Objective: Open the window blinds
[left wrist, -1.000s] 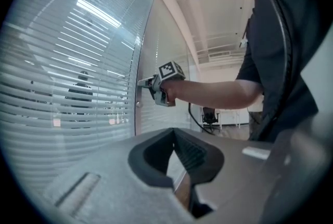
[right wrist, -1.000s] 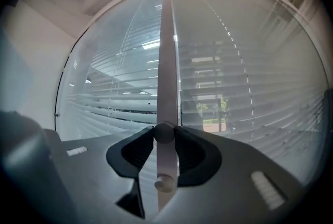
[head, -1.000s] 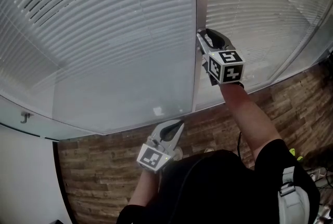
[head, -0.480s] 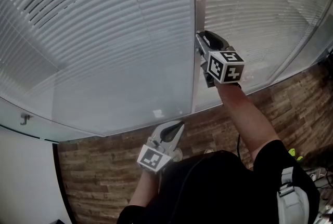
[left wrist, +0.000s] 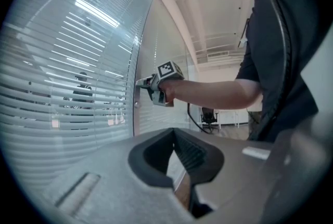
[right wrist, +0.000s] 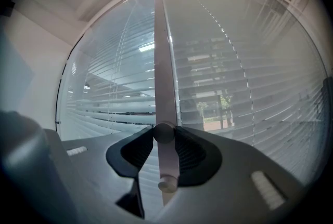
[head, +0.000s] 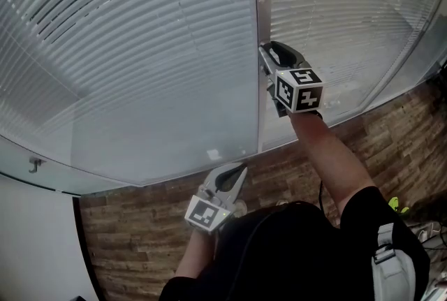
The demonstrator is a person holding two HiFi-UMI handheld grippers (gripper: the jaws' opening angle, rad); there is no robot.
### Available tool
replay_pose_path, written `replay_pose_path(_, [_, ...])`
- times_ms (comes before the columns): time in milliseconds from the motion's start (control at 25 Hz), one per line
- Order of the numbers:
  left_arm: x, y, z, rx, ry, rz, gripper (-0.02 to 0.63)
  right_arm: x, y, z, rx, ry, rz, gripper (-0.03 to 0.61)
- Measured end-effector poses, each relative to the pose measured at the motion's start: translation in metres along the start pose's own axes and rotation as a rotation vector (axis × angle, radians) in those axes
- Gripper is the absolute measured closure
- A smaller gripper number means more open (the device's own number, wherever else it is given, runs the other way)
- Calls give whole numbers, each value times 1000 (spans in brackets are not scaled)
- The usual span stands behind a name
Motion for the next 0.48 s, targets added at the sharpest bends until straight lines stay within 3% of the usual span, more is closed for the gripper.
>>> replay_pose_path(120, [-1,0,1,-1,-4,3,609,0,0,1,23,27,6,411])
replay_pose_path(240, [-1,1,3,-3,-11,3,609,6,-1,1,138,55,19,361])
replay_pose_path(360, [-1,1,6,0,-18,4,609,16,-1,4,392,97,43,357])
replay_pose_path(480, [-1,-1,9,4,-28,10,609,21,11,12,732,131,71,357])
Point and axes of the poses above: the fingertips, and each gripper's own axes: x backward along the fingers, z to its left, y out of its top, the point moved 4 cm from there along x, backward along the fingers, and after that the axes turned 9 degrees about -z, right-handed, at the moved point
